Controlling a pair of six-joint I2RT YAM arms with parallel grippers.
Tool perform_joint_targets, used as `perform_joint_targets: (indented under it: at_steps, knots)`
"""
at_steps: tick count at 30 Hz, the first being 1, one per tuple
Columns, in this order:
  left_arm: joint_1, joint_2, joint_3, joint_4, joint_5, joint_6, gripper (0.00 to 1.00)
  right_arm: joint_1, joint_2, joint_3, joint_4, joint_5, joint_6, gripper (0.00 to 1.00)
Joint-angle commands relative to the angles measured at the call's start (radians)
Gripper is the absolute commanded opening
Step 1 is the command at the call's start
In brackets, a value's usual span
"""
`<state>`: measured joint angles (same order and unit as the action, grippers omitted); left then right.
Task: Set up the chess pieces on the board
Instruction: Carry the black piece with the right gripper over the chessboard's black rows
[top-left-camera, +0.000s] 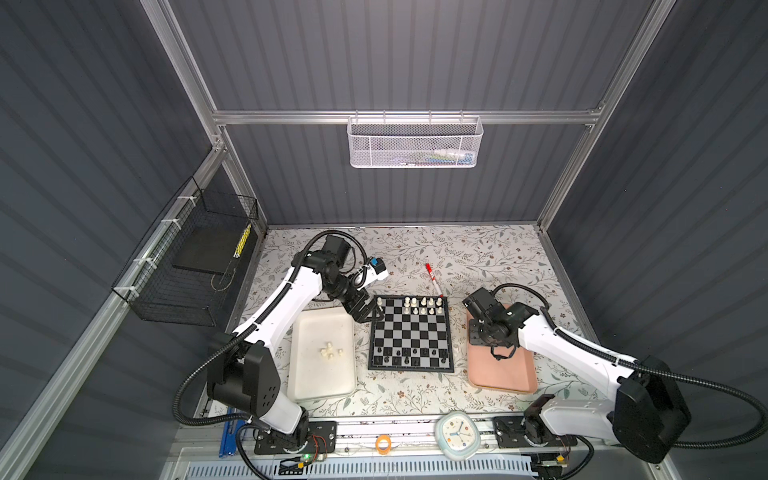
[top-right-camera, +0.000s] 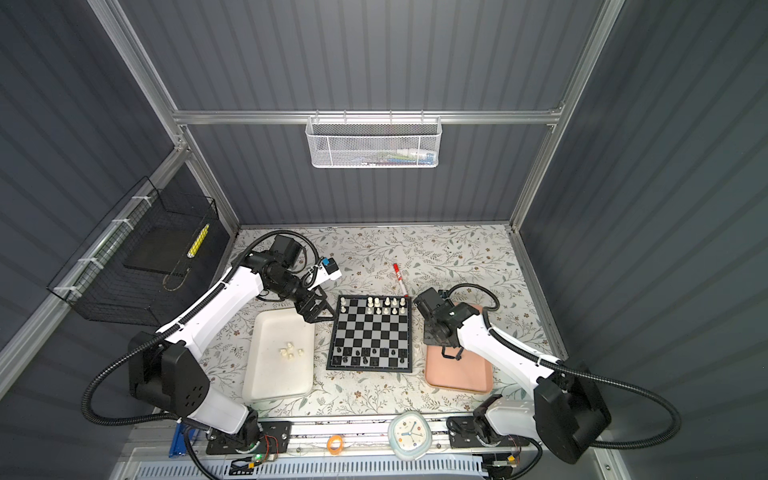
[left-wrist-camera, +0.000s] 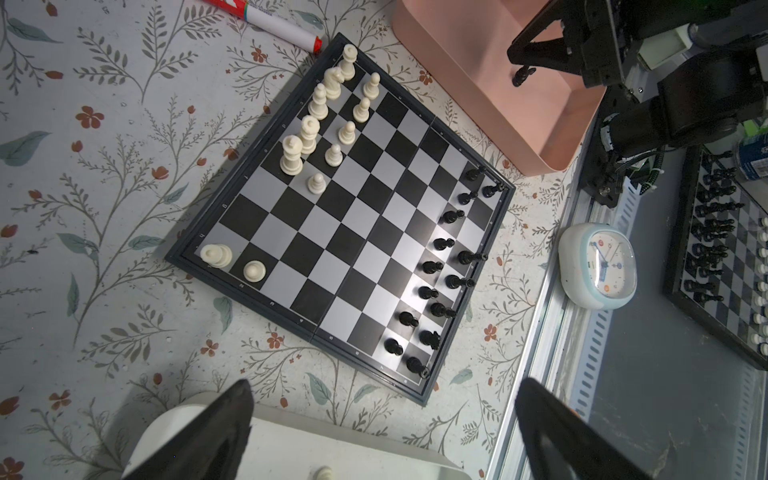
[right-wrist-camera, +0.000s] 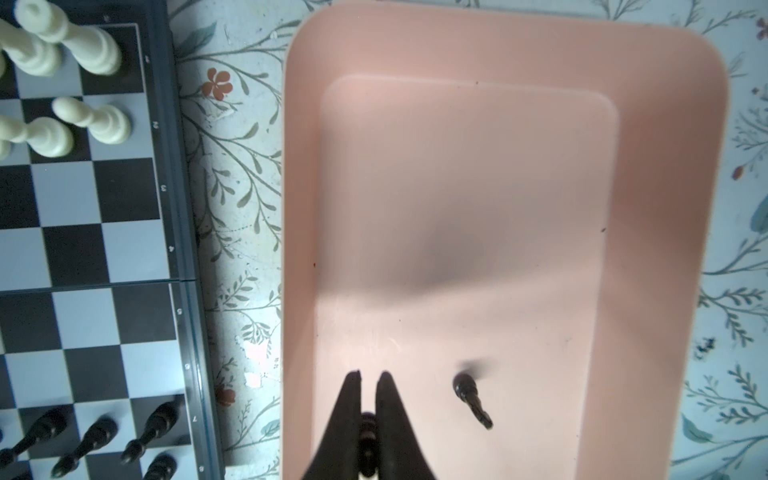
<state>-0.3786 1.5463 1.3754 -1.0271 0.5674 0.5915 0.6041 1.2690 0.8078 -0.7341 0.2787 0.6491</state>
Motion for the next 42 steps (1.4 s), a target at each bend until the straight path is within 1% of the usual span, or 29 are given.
perform_joint_targets:
  at_steps: [1,10,18,31,42]
  knots:
    - [-0.005,-0.037,-0.020,-0.001,-0.003,-0.004,0.99,0.024,-0.016,0.038,-0.039,0.045,0.027,0.11]
    - [-0.005,-0.066,-0.031,0.005,-0.017,0.001,1.00,0.103,-0.001,0.105,-0.049,0.096,0.052,0.11]
    - [-0.005,-0.107,-0.045,0.007,-0.055,0.014,0.99,0.183,0.025,0.158,-0.058,0.149,0.085,0.11]
    - [-0.005,-0.156,-0.056,0.008,-0.081,0.007,0.99,0.315,0.065,0.174,-0.041,0.198,0.158,0.11]
    - [-0.005,-0.183,-0.078,-0.013,-0.106,-0.011,0.99,0.404,0.132,0.193,-0.002,0.221,0.200,0.11]
